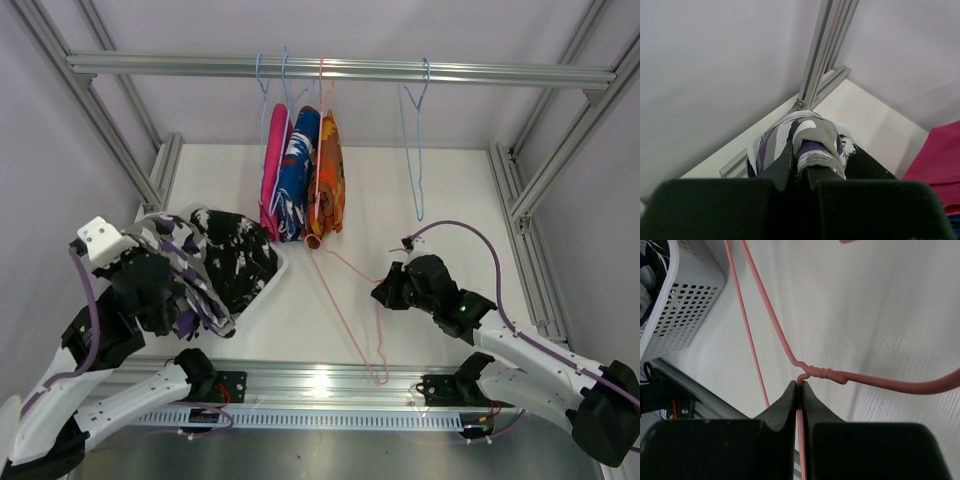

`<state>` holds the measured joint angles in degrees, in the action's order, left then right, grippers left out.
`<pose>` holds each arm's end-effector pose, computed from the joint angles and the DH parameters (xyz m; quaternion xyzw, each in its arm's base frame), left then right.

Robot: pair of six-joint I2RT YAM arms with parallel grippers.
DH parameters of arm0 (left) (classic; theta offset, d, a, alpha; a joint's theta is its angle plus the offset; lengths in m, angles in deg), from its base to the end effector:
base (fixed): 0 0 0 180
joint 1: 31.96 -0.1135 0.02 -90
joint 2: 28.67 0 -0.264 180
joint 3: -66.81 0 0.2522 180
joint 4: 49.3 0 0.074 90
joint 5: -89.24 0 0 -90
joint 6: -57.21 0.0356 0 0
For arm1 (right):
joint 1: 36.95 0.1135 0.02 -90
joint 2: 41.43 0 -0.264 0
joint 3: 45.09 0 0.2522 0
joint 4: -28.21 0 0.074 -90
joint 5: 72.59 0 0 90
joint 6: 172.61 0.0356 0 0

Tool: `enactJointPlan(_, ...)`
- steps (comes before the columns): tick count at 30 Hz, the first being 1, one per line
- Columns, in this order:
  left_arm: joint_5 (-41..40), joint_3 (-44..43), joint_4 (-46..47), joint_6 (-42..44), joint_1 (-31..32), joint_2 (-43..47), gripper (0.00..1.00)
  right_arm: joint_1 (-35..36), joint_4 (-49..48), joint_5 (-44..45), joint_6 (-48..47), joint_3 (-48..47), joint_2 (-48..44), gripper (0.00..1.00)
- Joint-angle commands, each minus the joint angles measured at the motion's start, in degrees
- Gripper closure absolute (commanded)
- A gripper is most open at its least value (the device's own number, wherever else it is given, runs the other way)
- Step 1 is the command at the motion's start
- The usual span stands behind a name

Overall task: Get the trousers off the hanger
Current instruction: Place the trousers in the bin.

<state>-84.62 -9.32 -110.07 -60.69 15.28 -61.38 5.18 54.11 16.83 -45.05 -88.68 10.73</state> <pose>0.0635 -0.0166 0.4063 -0.2895 0.6574 0.1580 0.6776 0.1464 0.1329 0.2224 -0.0376 0.8841 0.3019 0.3548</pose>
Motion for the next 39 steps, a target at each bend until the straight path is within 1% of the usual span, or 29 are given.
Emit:
enactJointPlan(1,-3.7,0.6,11.0,-2.6,-3.2,-1.7,0.99,-0.6,-1.1,-0.6,-1.1,0.4,-0.9,1.0)
enactJointPlan(5,-3.4,2.8,12.7,-6.2,-7.1,-6.3,0.99,-0.7,-0.9,-1.3,-1.1,0.5,-2.0,1.0)
enactJointPlan(7,-1.1,3.9,12.6,-9.0,-10.7,-10.4,0.99,-0.8,-0.4,-1.6,-1.1,0.5,-2.8,1.0)
enactJointPlan(8,1.0,3.9,10.8,-11.0,-12.1,-11.6,0.99,-0.7,-0.2,-1.7,-1.2,0.4,-3.5,1.0)
enactJointPlan(9,4.5,3.6,9.0,-16.6,-14.6,-14.2,0.99,-0.9,0.3,-2.0,-1.4,0.2,-3.7,1.0)
enactJointPlan(11,6.9,3.0,4.8,-23.8,-16.6,-17.0,0.99,-1.0,1.0,-2.1,-1.9,0.0,-4.5,1.0)
enactJointPlan(12,7.7,2.6,4.3,-25.4,-17.8,-18.4,0.99,-1.0,1.5,-2.1,-2.1,-0.1,-4.6,1.0)
enactJointPlan(13,8.3,1.7,3.8,-26.9,-18.1,-21.6,0.99,-1.3,1.6,-2.0,-2.4,-0.1,-4.7,1.0)
enactJointPlan(16,8.4,0.3,3.4,-30.2,-18.7,-26.6,0.99,-1.8,1.6,-1.9,-2.9,-0.1,-4.6,1.0)
enactJointPlan(17,8.6,-1.9,3.4,-31.2,-18.8,-30.2,0.99,-1.9,1.4,-2.0,-3.0,-0.1,-4.5,1.0)
enactJointPlan(19,9.1,-4.3,1.2,-33.3,-19.1,-33.7,0.99,-2.1,1.2,-2.3,-3.2,-0.1,-4.1,1.0)
enactJointPlan(20,9.3,-6.3,-0.3,-35.0,-19.2,-37.1,0.99,-2.1,1.1,-2.5,-3.5,-0.2,-3.9,1.0)
enactJointPlan(21,9.5,-6.8,-2.4,-37.6,-19.2,-38.7,0.99,-2.2,1.1,-2.4,-3.6,-0.1,-3.9,1.0)
enactJointPlan(23,10.1,-9.7,-3.8,-39.4,-19.3,-43.4,0.76,-2.6,1.2,-2.1,-4.3,-0.1,-3.8,1.0)
enactJointPlan(24,10.4,-11.0,-5.6,-40.4,-19.3,-44.8,0.48,-2.8,1.3,-2.1,-4.5,-0.1,-3.7,1.0)
enactJointPlan(25,10.7,-11.5,-6.2,-41.0,-19.4,-46.2,0.36,-3.0,1.3,-2.1,-4.7,-0.1,-3.6,1.0)
enactJointPlan(26,11.5,-14.0,-6.5,-40.8,-19.3,-48.9,0.26,-3.4,1.2,-2.1,-5.2,0.0,-3.5,1.0)
enactJointPlan(27,12.0,-15.0,-7.2,-40.9,-19.3,-50.2,0.12,-3.6,1.2,-2.1,-5.3,0.0,-3.2,1.0)
enactJointPlan(28,12.2,-16.0,-10.6,-41.8,-19.3,-51.4,0.08,-3.8,1.1,-2.1,-5.5,0.2,-2.8,1.0)
enactJointPlan(29,12.7,-19.6,-13.2,-45.5,-19.3,-53.5,0.04,-4.1,0.9,-2.3,-5.8,0.5,-2.5,1.0)
enactJointPlan(30,12.9,-20.9,-15.9,-47.1,-19.4,-54.2,0.01,-4.2,0.7,-2.4,-5.9,0.6,-2.2,1.0)
enactJointPlan(31,13.0,-22.1,-19.9,-48.2,-19.3,-54.7,0.01,-4.3,0.4,-2.4,-6.0,0.8,-1.8,1.0)
enactJointPlan(34,12.5,-26.5,-22.8,-48.3,-18.9,-54.4,0.01,-4.8,-0.8,-3.2,-6.0,1.7,-1.4,1.0)
enactJointPlan(36,12.3,-27.2,-22.6,-45.3,-18.7,-53.0,0.0,-4.9,-1.4,-3.8,-5.7,2.0,-1.4,1.0)
enactJointPlan(37,12.7,-27.2,-21.6,-43.6,-18.7,-50.7,0.01,-4.9,-1.6,-4.1,-5.7,2.0,-1.4,1.0)
enactJointPlan(38,13.4,-26.7,-16.9,-37.6,-18.7,-49.3,0.0,-4.9,-1.9,-4.4,-5.6,2.0,-1.4,1.0)
enactJointPlan(39,14.0,-26.1,-14.3,-34.6,-18.7,-47.6,0.0,-4.9,-1.9,-4.6,-5.6,2.1,-1.6,1.0)
